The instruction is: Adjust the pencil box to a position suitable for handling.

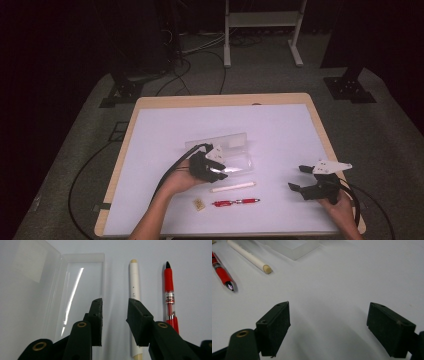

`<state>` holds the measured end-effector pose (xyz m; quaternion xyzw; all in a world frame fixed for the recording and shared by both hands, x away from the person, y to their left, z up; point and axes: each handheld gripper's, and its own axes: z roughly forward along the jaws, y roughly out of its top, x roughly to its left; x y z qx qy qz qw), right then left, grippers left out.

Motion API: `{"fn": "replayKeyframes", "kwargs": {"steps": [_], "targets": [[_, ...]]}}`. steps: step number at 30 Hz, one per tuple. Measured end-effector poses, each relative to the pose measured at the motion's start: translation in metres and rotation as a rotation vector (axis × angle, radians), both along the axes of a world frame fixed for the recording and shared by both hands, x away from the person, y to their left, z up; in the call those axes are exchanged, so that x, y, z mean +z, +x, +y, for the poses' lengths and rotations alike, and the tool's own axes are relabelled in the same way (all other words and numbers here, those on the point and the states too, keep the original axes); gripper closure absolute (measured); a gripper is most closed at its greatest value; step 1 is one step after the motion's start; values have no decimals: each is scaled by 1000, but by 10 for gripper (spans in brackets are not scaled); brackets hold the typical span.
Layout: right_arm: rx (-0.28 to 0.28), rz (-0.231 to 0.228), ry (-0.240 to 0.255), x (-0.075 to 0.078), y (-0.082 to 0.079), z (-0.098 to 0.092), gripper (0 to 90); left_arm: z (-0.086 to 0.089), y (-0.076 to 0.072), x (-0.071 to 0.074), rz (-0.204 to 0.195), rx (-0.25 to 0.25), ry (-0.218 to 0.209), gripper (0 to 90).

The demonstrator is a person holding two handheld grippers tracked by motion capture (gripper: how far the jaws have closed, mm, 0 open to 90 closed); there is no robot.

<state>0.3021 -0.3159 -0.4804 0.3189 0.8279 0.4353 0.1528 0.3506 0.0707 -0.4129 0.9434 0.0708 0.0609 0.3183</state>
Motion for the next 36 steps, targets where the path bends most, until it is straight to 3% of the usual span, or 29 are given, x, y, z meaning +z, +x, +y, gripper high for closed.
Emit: {"fn": "replayKeyframes", "kwargs": {"steps": [12,25,36], "targets": [[0,-1,0,0,0,0,178,-8,-10,-1,13,-11,-22,559],[0,-1,0,0,0,0,178,-17,-17,-4,55,-23,-44,457],[0,-3,-1,0,0,0,178,-24,-19,-9,54,-15,-37,391]]}}
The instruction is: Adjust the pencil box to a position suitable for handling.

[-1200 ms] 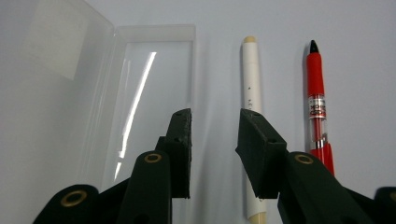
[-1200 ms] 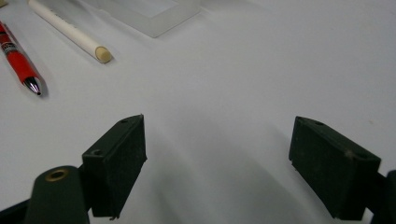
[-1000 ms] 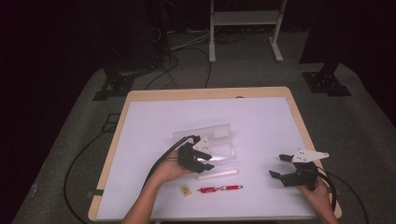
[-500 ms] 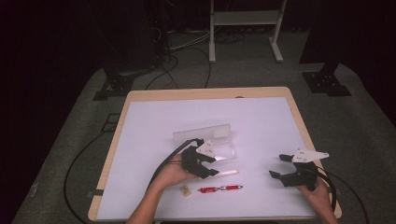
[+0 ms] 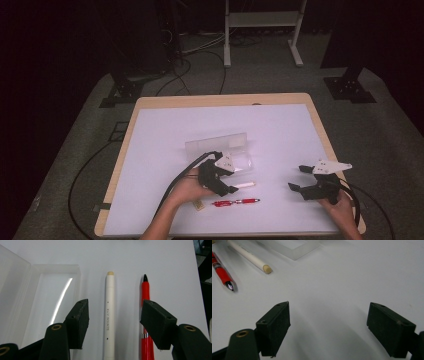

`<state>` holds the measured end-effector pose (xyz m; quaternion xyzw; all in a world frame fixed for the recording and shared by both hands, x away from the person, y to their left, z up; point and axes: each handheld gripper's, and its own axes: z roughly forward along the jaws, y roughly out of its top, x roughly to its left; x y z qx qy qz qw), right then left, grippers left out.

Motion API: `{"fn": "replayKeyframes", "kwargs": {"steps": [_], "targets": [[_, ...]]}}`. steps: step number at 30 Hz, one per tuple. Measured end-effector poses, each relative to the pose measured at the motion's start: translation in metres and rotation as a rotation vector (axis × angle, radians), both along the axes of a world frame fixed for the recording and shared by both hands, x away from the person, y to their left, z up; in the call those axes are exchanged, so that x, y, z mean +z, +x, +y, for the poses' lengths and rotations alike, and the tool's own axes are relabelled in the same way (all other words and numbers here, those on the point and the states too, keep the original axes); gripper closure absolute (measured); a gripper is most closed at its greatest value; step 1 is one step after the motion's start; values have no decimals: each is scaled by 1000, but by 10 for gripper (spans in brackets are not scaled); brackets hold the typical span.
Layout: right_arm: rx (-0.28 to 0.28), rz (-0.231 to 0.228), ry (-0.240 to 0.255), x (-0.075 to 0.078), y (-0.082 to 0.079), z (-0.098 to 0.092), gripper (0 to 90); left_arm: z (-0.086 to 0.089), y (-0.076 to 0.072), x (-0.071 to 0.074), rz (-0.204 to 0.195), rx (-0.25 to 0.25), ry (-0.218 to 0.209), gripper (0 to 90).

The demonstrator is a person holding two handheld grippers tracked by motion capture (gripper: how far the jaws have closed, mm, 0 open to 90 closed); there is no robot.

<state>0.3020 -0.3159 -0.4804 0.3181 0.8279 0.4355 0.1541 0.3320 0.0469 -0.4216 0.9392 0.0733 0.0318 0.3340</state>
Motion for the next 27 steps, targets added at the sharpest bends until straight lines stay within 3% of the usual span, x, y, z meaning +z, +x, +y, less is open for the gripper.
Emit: {"fn": "replayKeyframes", "kwargs": {"steps": [12,17,27], "targets": [[1,0,2,0,0,0,178,-9,2,-17,9,4,38,412],[1,1,2,0,0,0,178,-12,1,-23,-3,0,70,466],[3,-1,1,0,0,0,178,-13,1,-28,-12,-23,91,638]]}}
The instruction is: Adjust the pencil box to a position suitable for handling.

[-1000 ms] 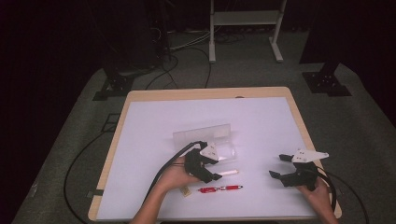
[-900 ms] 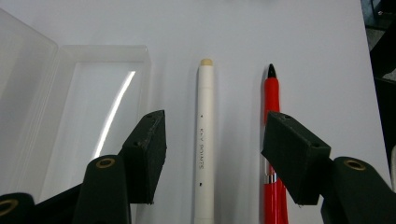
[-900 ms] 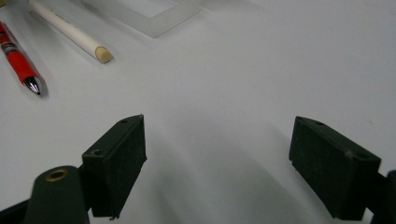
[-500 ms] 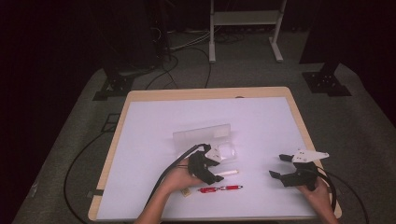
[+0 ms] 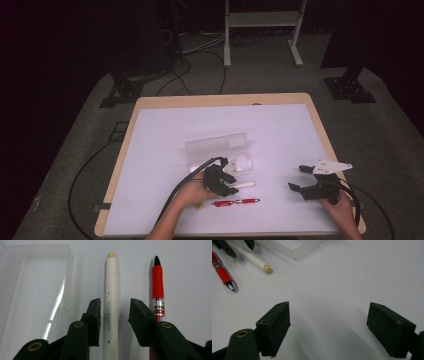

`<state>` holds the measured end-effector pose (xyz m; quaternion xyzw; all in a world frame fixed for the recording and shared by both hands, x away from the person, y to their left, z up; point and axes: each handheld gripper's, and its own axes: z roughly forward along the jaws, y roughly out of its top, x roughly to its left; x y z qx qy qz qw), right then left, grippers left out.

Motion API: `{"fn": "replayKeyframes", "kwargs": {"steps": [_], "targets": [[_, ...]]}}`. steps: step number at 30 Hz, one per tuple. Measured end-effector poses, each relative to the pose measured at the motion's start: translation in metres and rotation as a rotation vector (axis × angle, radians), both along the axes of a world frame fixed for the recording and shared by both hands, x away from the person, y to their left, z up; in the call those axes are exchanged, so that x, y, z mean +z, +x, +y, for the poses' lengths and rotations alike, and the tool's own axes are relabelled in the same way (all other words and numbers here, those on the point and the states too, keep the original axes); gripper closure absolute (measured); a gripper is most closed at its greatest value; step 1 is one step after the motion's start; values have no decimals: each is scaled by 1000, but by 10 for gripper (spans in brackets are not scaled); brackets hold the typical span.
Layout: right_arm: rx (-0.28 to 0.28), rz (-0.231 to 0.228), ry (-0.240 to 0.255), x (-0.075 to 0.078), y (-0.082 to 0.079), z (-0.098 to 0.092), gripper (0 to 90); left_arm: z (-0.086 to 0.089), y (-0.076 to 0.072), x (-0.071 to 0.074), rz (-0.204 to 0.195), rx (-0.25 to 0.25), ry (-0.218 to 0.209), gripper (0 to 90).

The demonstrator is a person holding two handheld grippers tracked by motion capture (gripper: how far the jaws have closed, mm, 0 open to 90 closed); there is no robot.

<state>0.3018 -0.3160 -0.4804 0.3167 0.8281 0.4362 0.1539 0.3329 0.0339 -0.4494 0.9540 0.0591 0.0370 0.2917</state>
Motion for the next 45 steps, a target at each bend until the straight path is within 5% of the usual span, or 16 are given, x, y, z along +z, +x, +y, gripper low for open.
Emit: {"fn": "replayKeyframes", "kwargs": {"steps": [25,45], "targets": [[1,0,-1,0,0,0,178,-2,1,-3,-22,-1,18,787],[-1,4,2,0,0,0,178,8,7,27,-70,25,-9,788]]}}
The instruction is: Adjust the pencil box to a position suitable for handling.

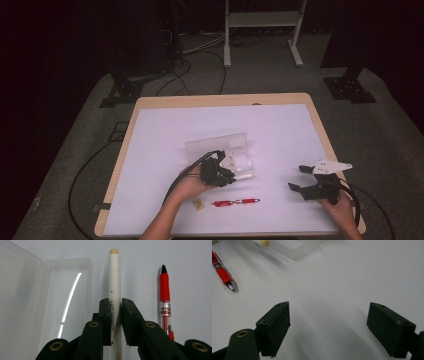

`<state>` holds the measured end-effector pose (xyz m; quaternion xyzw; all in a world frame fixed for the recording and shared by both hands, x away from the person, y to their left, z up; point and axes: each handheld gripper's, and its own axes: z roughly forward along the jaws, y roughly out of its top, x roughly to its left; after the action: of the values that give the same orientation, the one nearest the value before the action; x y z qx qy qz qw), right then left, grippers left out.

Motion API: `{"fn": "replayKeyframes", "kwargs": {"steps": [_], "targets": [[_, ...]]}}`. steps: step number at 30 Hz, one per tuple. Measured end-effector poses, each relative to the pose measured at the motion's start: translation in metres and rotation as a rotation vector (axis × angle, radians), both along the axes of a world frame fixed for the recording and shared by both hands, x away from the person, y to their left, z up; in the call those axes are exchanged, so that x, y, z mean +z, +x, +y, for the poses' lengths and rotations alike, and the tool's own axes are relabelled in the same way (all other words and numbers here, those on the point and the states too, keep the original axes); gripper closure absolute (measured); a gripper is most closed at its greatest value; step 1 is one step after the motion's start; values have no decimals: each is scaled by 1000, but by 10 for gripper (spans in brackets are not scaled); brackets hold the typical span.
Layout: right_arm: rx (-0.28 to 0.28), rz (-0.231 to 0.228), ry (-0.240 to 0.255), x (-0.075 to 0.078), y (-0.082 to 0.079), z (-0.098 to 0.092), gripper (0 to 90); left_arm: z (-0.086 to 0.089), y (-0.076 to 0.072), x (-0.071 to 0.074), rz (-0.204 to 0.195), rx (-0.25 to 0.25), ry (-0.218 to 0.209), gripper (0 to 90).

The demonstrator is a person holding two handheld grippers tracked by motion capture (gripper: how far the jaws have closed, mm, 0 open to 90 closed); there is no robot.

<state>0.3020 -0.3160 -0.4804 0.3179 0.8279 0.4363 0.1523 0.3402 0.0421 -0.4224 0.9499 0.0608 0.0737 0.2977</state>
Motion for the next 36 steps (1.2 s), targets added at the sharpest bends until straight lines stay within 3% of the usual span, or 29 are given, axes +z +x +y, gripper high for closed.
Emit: {"fn": "replayKeyframes", "kwargs": {"steps": [7,16,19,36], "targets": [[1,-3,2,0,0,0,178,3,8,6,-1,6,10,788],[1,-6,1,0,0,0,178,6,20,22,-19,20,-25,788],[1,-3,2,0,0,0,178,6,24,24,-23,25,-19,788],[1,-6,2,0,0,0,178,14,46,14,-5,74,-41,788]]}}
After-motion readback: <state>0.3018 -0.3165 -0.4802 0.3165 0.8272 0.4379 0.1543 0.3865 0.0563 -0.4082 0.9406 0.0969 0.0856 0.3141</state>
